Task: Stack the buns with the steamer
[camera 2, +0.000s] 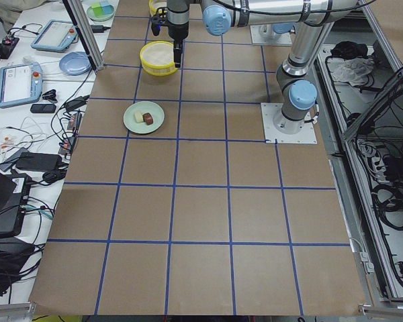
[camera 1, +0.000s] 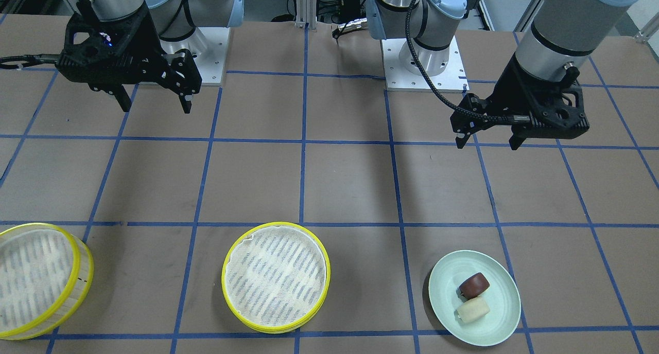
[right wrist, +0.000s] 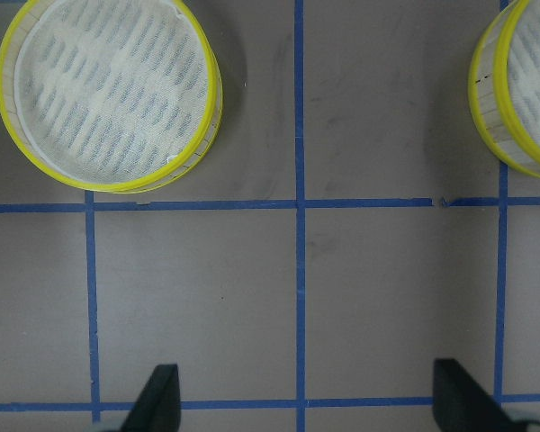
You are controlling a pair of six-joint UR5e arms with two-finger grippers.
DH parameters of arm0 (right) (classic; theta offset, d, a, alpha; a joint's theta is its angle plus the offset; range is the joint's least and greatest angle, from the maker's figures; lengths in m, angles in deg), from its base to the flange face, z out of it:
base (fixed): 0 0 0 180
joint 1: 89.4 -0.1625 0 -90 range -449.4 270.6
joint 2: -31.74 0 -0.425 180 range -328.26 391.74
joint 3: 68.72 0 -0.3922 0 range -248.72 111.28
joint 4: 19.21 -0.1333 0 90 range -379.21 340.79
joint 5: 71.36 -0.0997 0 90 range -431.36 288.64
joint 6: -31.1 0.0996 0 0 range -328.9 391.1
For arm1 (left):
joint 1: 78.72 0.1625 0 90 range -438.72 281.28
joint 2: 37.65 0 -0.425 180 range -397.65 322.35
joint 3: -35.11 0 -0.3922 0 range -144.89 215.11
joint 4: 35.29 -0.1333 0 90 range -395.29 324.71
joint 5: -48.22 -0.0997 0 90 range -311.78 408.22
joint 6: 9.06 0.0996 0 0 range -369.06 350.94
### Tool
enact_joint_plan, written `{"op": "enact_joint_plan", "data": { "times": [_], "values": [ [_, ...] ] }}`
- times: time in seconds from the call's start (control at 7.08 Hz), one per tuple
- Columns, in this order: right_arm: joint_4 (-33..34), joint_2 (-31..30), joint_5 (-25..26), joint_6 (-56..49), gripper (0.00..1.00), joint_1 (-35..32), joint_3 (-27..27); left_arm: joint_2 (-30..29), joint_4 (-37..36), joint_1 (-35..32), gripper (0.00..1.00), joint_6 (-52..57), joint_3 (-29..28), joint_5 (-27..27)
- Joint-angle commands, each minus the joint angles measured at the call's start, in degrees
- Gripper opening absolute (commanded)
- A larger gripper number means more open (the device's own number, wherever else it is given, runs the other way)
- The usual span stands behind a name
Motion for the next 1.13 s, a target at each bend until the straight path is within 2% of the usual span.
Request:
{"op": "enact_joint_plan", "data": {
  "times": [0.0, 0.56, 0.71, 0.99],
  "values": [
    [-0.75, -0.08, -0.13, 0.91, 1.0, 0.0, -0.04, 0.0, -0.09, -0.04, 1.0, 0.11, 0.37, -0.59],
    [-0.49, -0.34, -0.04, 0.92, 1.0, 0.0, -0.04, -0.36, -0.27, 0.4, 1.0, 0.11, 0.38, -0.94],
    [-0.58, -0.34, 0.48, 0.92, 1.0, 0.09, -0.04, 0.6, -2.44, 1.53, 1.0, 0.11, 0.38, -0.94],
    [-0.49, -0.34, 0.49, 0.92, 1.0, 0.18, -0.04, -1.05, -4.73, 2.33, 1.0, 0.29, 0.46, -0.5]
  ]
}}
